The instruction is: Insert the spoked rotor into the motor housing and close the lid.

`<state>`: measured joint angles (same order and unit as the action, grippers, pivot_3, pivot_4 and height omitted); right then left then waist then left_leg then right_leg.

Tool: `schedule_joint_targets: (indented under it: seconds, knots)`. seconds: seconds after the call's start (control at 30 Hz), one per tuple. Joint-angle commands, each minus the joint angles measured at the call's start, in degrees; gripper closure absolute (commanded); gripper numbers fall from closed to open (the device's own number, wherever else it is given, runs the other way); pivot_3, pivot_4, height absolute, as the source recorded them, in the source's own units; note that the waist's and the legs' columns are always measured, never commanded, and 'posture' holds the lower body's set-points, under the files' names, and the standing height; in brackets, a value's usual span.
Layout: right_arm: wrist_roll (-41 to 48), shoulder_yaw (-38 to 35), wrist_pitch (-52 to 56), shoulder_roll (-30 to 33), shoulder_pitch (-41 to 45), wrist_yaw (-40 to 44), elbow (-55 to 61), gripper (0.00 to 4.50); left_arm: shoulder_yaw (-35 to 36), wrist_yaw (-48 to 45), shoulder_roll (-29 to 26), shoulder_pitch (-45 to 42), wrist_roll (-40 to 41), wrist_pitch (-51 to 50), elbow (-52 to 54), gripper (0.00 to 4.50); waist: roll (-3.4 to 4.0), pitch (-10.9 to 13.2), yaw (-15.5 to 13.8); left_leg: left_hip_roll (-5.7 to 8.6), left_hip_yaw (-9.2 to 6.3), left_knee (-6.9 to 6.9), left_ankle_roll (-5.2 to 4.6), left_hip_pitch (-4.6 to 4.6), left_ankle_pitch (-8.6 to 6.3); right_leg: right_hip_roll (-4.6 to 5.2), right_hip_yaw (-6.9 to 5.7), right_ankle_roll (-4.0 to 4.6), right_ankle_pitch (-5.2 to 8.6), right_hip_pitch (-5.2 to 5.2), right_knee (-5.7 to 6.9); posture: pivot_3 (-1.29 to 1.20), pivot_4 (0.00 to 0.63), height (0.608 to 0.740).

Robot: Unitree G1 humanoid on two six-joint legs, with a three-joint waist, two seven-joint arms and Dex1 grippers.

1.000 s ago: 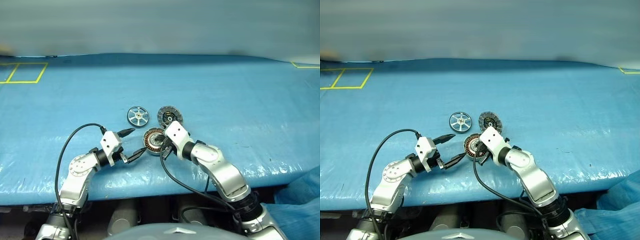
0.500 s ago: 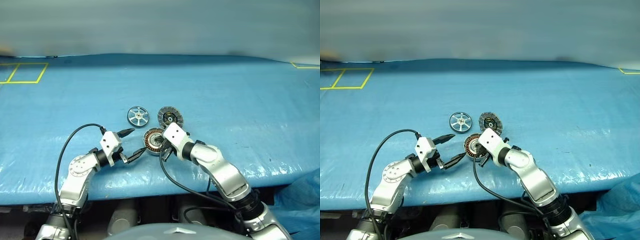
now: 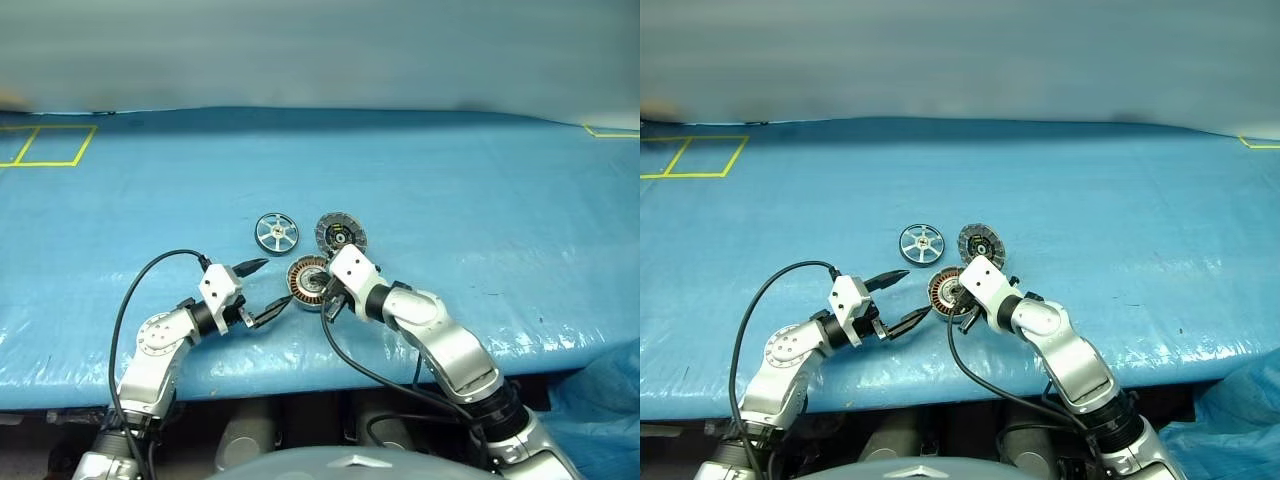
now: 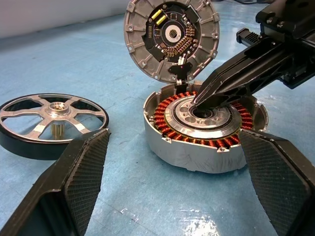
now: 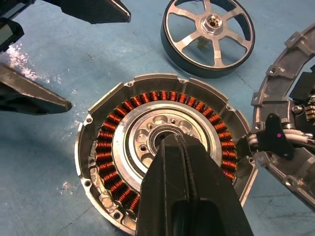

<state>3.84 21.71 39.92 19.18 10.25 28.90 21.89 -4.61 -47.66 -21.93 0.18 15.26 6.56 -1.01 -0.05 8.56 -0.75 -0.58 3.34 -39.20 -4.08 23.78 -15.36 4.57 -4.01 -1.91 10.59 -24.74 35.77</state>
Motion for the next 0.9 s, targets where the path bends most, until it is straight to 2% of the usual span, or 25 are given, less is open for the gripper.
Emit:
schedule_joint_targets:
  seconds: [0.03,0.2,0.4,0.5,0.6,0.77,0.9]
  knots:
    - [3.60,-2.92,-1.56,-0.90,-0.49,1.27,5.65,4.48,2.42,1.18,0.97,-1.99,3.89,-2.01,3.50,0.00,-0.03,0.03,0.04,0.00,0.00,0.00,0.00,0.04,0.00,0.00,0.01,0.00,0.00,0.01,0.01,0.00,0.150,0.740]
    - [4.85,-3.98,-1.76,-0.30,-1.60,1.46,8.67,4.48,4.31,2.08,-0.08,-6.18,6.31,-7.89,4.01,0.00,-0.03,0.03,0.03,-0.01,0.00,-0.01,0.01,0.02,0.01,-0.15,-0.01,-0.01,0.00,0.06,0.04,0.00,0.150,0.740]
    - [5.03,-4.09,-2.94,-0.11,-3.46,0.81,9.50,4.48,1.21,1.90,-7.15,-16.60,-3.02,-12.16,-2.53,0.00,-0.07,0.06,-0.03,0.03,0.02,0.00,0.04,0.05,0.04,-0.34,0.01,-0.03,0.01,0.13,0.07,0.00,0.150,0.740]
    - [4.66,-3.94,-3.55,-0.56,-3.89,-0.07,9.19,4.50,0.16,0.51,-8.44,-21.93,-4.62,-12.64,-5.93,0.62,-0.11,0.08,-0.01,0.03,0.02,0.00,0.06,0.05,0.05,-0.38,0.05,-0.05,0.02,0.14,0.06,0.00,0.150,0.740]
    - [4.44,-3.59,-4.47,-1.45,-4.06,-0.92,8.83,4.50,-3.10,-4.77,-11.12,-27.81,-7.52,-12.63,-9.09,1.61,-0.17,0.13,0.06,0.04,0.04,0.00,0.09,0.06,0.07,-0.39,0.09,-0.07,0.01,0.14,0.06,0.00,0.150,0.740]
    - [3.77,-2.75,-6.39,-2.80,-4.03,-2.16,7.54,4.50,-9.46,-16.62,-14.35,-38.95,-11.40,-10.63,-17.86,1.61,-0.23,0.18,0.08,0.02,0.03,0.03,0.35,0.08,0.22,-0.49,0.15,-0.08,0.04,0.11,0.07,0.00,0.150,0.740]
    - [2.73,-2.22,-8.01,-3.93,-3.92,-3.44,6.26,4.50,-13.80,-20.73,-14.65,-46.15,-16.95,-6.40,-27.57,1.61,-0.24,0.19,0.08,0.04,0.05,0.02,0.34,0.07,0.22,-0.52,0.24,-0.19,0.11,0.12,0.08,0.00,0.150,0.740]
